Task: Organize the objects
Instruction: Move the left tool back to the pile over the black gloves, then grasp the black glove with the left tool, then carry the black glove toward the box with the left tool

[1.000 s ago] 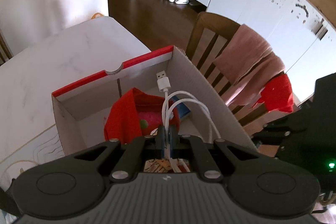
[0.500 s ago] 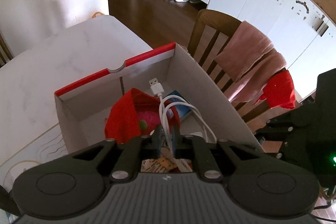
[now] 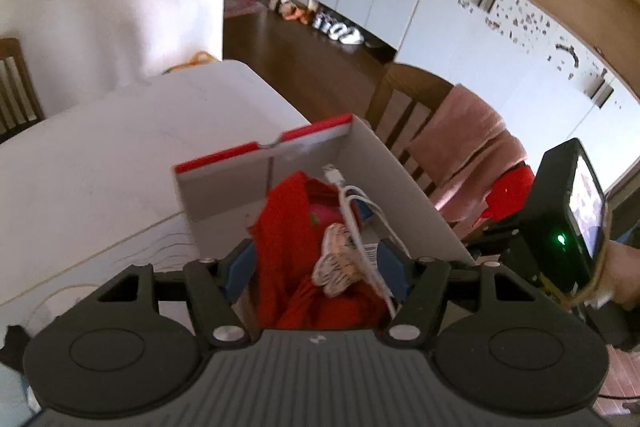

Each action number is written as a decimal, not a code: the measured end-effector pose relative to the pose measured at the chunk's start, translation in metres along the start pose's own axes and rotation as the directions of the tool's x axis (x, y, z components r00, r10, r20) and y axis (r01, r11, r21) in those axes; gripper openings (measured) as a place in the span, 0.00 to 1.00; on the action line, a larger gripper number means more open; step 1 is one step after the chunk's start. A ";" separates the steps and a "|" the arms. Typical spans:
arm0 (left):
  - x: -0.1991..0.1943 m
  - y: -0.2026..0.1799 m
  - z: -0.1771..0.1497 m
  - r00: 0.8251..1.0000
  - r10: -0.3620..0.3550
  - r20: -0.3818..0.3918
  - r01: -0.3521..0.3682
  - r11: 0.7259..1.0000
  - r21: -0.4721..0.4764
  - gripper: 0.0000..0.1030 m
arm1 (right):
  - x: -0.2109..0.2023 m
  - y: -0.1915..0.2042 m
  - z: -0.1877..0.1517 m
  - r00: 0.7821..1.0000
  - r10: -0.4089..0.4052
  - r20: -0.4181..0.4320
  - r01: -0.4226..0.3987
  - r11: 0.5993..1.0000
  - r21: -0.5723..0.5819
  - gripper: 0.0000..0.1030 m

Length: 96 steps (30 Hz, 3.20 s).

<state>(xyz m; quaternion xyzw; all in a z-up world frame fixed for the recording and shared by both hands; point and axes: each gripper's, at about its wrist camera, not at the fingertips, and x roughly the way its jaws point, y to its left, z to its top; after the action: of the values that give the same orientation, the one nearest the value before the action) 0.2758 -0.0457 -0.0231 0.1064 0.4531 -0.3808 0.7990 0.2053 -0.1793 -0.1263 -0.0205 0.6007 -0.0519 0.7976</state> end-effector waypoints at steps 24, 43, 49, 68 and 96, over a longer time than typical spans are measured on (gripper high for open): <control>-0.068 0.173 -0.094 0.922 0.384 -0.048 -0.385 0.902 -0.194 0.77 | 0.001 0.001 0.002 1.000 -0.010 -0.014 0.010 1.000 -0.010 0.07; 0.001 0.264 -0.118 0.894 0.410 -0.178 -0.447 0.814 -0.371 0.77 | 0.001 0.003 0.004 0.999 -0.026 -0.035 0.026 1.000 -0.003 0.08; 0.010 0.289 -0.120 0.904 0.375 -0.204 -0.425 0.745 -0.514 0.77 | 0.002 0.003 0.005 0.999 -0.031 -0.039 0.031 1.000 0.001 0.08; -0.028 0.262 -0.107 0.938 0.316 -0.142 -0.343 0.796 -0.498 0.05 | 0.002 0.003 0.004 0.999 -0.033 -0.036 0.033 0.999 0.000 0.08; -0.104 0.021 0.021 0.993 -0.036 0.112 0.030 0.998 0.052 0.05 | 0.002 0.009 0.002 0.999 -0.037 -0.023 0.036 0.999 -0.036 0.08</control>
<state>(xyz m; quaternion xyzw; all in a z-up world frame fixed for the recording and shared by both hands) 0.2732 0.0112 0.0685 0.0971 0.3991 -0.4106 0.8141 0.2084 -0.1706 -0.1287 -0.0452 0.6104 -0.0560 0.7888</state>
